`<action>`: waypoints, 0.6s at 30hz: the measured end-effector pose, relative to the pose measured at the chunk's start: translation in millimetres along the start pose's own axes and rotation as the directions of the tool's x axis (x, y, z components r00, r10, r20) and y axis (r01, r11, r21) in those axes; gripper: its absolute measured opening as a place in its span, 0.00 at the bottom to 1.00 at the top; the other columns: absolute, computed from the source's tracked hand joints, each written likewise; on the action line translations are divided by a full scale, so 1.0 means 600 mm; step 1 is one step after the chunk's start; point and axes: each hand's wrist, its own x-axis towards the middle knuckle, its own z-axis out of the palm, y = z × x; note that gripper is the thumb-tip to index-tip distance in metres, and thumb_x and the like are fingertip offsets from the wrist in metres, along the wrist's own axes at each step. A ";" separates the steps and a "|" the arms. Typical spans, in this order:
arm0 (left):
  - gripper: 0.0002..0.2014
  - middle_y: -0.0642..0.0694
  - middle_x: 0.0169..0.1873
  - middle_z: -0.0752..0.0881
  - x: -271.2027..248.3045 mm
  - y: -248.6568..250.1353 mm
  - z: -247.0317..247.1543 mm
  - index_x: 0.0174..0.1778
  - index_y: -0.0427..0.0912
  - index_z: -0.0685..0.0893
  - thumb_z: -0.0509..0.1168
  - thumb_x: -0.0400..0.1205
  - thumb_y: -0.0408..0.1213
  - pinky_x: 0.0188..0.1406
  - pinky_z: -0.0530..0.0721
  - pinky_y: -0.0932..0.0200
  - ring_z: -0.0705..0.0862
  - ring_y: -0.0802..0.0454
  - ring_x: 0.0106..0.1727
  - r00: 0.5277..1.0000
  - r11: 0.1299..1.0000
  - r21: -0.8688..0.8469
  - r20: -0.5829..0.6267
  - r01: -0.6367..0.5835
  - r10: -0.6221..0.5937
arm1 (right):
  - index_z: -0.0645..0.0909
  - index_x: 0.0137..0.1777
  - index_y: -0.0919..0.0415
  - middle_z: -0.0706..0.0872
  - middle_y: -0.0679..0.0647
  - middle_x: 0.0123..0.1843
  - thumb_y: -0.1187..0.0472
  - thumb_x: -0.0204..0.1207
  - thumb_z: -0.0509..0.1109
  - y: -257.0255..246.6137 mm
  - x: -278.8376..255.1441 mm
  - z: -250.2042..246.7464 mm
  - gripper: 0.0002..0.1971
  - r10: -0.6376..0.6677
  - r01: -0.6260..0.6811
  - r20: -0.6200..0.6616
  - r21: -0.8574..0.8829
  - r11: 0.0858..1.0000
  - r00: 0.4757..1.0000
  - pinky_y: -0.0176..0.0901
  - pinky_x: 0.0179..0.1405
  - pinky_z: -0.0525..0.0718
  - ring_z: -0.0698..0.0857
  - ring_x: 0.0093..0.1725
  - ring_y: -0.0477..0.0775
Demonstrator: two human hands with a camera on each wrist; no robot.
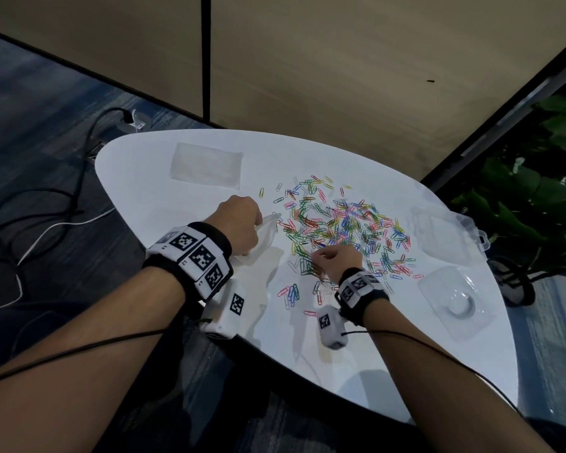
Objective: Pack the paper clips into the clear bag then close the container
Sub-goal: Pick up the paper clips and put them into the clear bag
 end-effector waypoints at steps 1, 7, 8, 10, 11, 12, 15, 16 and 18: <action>0.15 0.47 0.31 0.83 0.000 0.001 0.000 0.44 0.39 0.90 0.59 0.77 0.22 0.42 0.87 0.55 0.89 0.41 0.43 1.000 1.000 0.004 -0.001 -0.001 0.001 | 0.92 0.36 0.53 0.92 0.49 0.37 0.54 0.72 0.79 0.007 0.002 -0.008 0.05 0.069 -0.075 0.048 0.152 0.986 0.996 0.42 0.51 0.88 0.90 0.40 0.49; 0.16 0.41 0.41 0.88 -0.004 0.004 0.004 0.53 0.38 0.91 0.60 0.79 0.23 0.50 0.91 0.51 0.91 0.40 0.48 1.000 1.000 0.001 -0.001 -0.013 0.013 | 0.85 0.56 0.74 0.89 0.66 0.57 0.69 0.75 0.76 -0.014 -0.018 -0.050 0.12 0.085 -0.321 0.320 0.825 0.465 0.944 0.42 0.53 0.90 0.90 0.55 0.56; 0.16 0.40 0.43 0.90 -0.004 0.004 0.005 0.53 0.38 0.91 0.60 0.79 0.22 0.51 0.91 0.50 0.91 0.40 0.48 1.000 1.000 -0.004 -0.002 -0.012 0.012 | 0.84 0.57 0.73 0.89 0.65 0.58 0.68 0.75 0.76 -0.026 -0.024 -0.052 0.13 0.040 -0.326 0.345 0.838 0.437 0.938 0.40 0.52 0.90 0.90 0.56 0.56; 0.16 0.38 0.46 0.91 -0.002 0.005 0.007 0.56 0.37 0.90 0.60 0.79 0.22 0.54 0.91 0.48 0.92 0.40 0.48 1.000 1.000 -0.025 0.002 -0.004 0.004 | 0.83 0.61 0.74 0.89 0.65 0.59 0.66 0.74 0.77 -0.056 -0.037 -0.052 0.18 -0.062 -0.332 0.388 0.852 0.406 0.920 0.39 0.53 0.88 0.90 0.59 0.56; 0.16 0.37 0.46 0.91 -0.002 0.005 0.008 0.55 0.37 0.89 0.60 0.79 0.22 0.54 0.91 0.48 0.92 0.40 0.47 1.000 0.999 -0.034 0.004 -0.001 0.001 | 0.82 0.63 0.74 0.89 0.65 0.59 0.66 0.74 0.77 -0.072 -0.043 -0.047 0.19 -0.109 -0.324 0.397 0.855 0.405 0.911 0.39 0.54 0.88 0.90 0.59 0.56; 0.15 0.37 0.45 0.91 -0.001 0.005 0.008 0.51 0.38 0.89 0.59 0.80 0.22 0.53 0.92 0.47 0.93 0.41 0.45 1.000 0.999 -0.038 0.004 -0.001 0.001 | 0.82 0.63 0.75 0.90 0.65 0.57 0.67 0.74 0.77 -0.089 -0.048 -0.041 0.19 -0.153 -0.311 0.402 0.857 0.412 0.903 0.40 0.55 0.88 0.90 0.58 0.56; 0.15 0.43 0.33 0.87 0.002 0.006 0.010 0.36 0.41 0.86 0.58 0.79 0.22 0.49 0.92 0.47 0.93 0.41 0.42 1.000 0.999 -0.040 -0.001 -0.006 0.006 | 0.86 0.56 0.74 0.90 0.66 0.51 0.69 0.75 0.75 -0.134 -0.067 -0.012 0.12 -0.208 -0.185 0.349 0.813 0.552 0.914 0.46 0.58 0.88 0.91 0.49 0.57; 0.14 0.45 0.32 0.85 0.003 0.006 0.010 0.42 0.40 0.89 0.59 0.79 0.22 0.50 0.92 0.47 0.93 0.40 0.44 1.000 0.999 -0.035 -0.004 -0.006 0.005 | 0.88 0.53 0.71 0.90 0.66 0.50 0.70 0.75 0.75 -0.143 -0.070 -0.001 0.09 -0.210 -0.107 0.308 0.760 0.641 0.928 0.49 0.59 0.88 0.90 0.49 0.58; 0.14 0.42 0.38 0.87 0.003 0.006 0.010 0.53 0.39 0.91 0.63 0.78 0.24 0.53 0.91 0.47 0.92 0.40 0.48 1.000 1.000 -0.030 -0.012 0.002 -0.003 | 0.89 0.53 0.66 0.91 0.64 0.52 0.68 0.74 0.75 -0.151 -0.070 0.015 0.08 -0.255 0.038 0.258 0.629 0.776 0.932 0.55 0.62 0.87 0.91 0.53 0.63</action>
